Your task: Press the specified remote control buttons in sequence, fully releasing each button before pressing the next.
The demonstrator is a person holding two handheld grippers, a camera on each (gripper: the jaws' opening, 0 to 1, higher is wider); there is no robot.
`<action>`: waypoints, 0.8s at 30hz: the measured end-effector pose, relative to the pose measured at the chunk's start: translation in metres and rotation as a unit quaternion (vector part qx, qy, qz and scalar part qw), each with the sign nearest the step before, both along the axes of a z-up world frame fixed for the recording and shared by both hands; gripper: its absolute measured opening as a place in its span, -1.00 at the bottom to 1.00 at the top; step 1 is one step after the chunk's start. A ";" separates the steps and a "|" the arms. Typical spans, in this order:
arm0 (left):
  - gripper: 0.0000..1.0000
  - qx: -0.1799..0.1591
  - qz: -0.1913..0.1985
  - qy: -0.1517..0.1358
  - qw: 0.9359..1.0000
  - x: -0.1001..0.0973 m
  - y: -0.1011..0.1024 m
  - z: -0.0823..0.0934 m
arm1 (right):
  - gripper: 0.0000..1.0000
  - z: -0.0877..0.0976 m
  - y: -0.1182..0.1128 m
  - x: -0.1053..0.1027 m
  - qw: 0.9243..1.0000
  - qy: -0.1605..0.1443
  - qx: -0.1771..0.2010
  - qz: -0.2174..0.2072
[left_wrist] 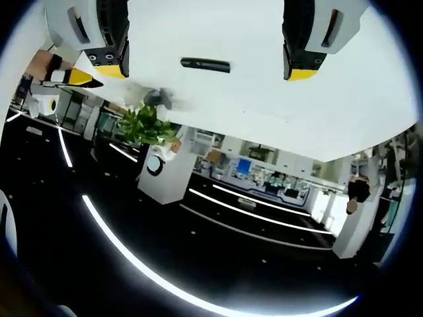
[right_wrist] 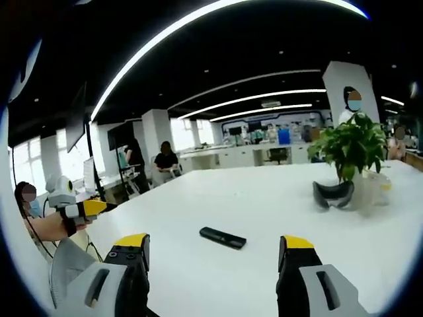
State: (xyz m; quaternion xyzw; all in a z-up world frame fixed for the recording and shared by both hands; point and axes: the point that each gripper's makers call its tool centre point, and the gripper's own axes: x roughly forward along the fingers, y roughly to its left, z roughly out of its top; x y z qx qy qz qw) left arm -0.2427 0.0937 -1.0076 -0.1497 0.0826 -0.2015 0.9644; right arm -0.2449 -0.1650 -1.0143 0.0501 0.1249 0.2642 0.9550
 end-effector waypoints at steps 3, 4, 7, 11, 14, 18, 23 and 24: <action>1.00 0.003 0.003 0.002 1.000 0.000 0.002 -0.001 | 0.57 -0.005 0.001 0.003 1.000 0.011 0.004 0.001; 1.00 0.003 0.005 0.002 1.000 -0.001 0.003 -0.001 | 0.56 -0.006 0.002 0.003 1.000 0.014 0.001 0.003; 1.00 -0.005 0.008 0.008 1.000 -0.001 0.005 -0.001 | 0.56 -0.009 0.003 0.003 1.000 0.014 -0.021 0.007; 1.00 -0.012 0.018 0.002 1.000 0.000 0.007 0.003 | 0.58 -0.011 0.005 0.004 1.000 0.015 -0.020 0.012; 1.00 -0.015 0.022 0.003 1.000 0.001 0.006 0.003 | 0.58 -0.011 0.007 0.005 0.999 0.018 -0.019 0.020; 1.00 -0.006 0.008 0.009 1.000 0.000 -0.002 -0.002 | 0.56 -0.008 0.004 0.007 1.000 0.014 -0.017 0.013; 1.00 0.002 0.008 0.010 1.000 0.000 -0.002 -0.004 | 0.55 -0.011 0.006 0.005 0.999 0.019 -0.025 0.017; 1.00 -0.005 0.007 0.010 1.000 0.000 -0.004 -0.004 | 0.56 -0.011 0.006 0.004 0.999 0.016 -0.034 0.019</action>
